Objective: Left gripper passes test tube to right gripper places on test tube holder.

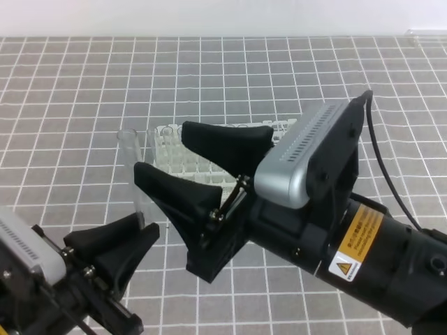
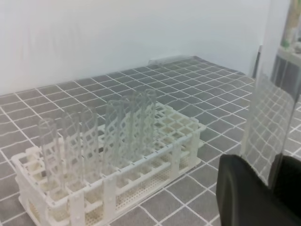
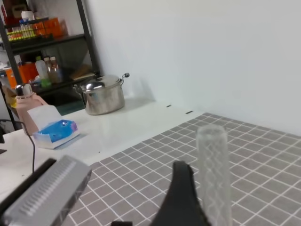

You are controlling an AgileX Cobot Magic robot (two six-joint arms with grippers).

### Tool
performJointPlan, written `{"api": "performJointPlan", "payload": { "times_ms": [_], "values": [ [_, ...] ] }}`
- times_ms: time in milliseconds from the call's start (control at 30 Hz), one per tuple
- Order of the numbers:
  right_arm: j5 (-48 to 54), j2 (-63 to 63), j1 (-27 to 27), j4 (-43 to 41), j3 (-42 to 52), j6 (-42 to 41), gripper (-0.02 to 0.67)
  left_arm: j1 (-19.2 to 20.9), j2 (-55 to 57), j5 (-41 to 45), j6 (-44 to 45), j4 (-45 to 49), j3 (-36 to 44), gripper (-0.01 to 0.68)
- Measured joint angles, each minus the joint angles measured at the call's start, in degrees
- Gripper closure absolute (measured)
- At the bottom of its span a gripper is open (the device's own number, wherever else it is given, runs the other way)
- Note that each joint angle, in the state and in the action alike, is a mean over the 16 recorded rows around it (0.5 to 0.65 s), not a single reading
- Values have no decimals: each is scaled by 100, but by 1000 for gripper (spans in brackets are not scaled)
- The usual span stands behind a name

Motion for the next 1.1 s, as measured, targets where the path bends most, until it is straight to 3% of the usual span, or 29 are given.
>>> {"api": "performJointPlan", "payload": {
  "times_ms": [667,1100],
  "values": [
    [-82,795,0,-150,-556,27,154,4,186,-154,-59,78,1,637],
    [-242,1010,0,-150,-690,30,179,0,186,-126,-206,123,0,615]
  ]
}}
